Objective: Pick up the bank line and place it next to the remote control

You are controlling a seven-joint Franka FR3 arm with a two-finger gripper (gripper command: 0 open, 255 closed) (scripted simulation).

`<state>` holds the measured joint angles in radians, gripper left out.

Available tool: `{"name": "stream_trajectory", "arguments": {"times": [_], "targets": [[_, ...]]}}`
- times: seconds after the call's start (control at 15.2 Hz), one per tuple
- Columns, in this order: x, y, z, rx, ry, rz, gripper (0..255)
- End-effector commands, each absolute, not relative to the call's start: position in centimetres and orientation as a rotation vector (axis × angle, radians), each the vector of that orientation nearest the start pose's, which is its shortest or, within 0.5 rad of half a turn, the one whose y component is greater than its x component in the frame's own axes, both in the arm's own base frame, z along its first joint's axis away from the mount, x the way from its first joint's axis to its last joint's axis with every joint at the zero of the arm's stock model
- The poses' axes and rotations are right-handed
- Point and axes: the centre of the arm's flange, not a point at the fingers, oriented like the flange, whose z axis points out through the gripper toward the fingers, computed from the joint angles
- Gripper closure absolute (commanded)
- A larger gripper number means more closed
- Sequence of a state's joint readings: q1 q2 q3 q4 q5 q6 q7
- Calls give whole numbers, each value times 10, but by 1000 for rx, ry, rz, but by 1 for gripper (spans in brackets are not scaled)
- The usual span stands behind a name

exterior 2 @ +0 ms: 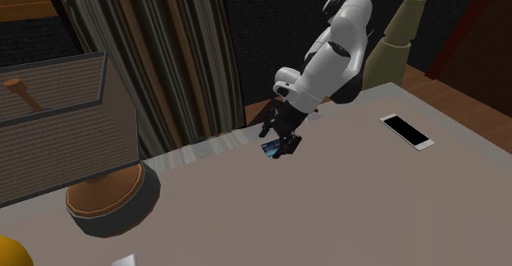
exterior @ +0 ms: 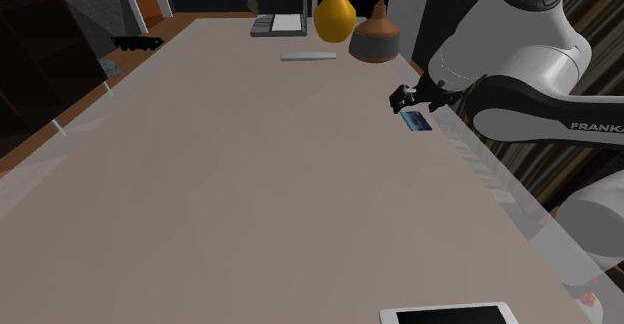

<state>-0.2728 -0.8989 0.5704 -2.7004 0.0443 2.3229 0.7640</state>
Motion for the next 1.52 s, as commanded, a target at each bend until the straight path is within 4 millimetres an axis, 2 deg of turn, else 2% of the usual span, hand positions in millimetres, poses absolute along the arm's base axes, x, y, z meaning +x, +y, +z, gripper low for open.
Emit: {"name": "stream_trajectory", "arguments": {"times": [0.0, 0.2, 0.26, 0.86, 1.45], "targets": [[333, 112, 492, -3048, 913, -914, 0], [333, 112, 492, -3048, 913, -914, 0], [333, 112, 492, -3048, 913, -914, 255], [333, 112, 492, -3048, 913, -914, 255], [333, 112, 540, -3048, 913, -914, 255]]}}
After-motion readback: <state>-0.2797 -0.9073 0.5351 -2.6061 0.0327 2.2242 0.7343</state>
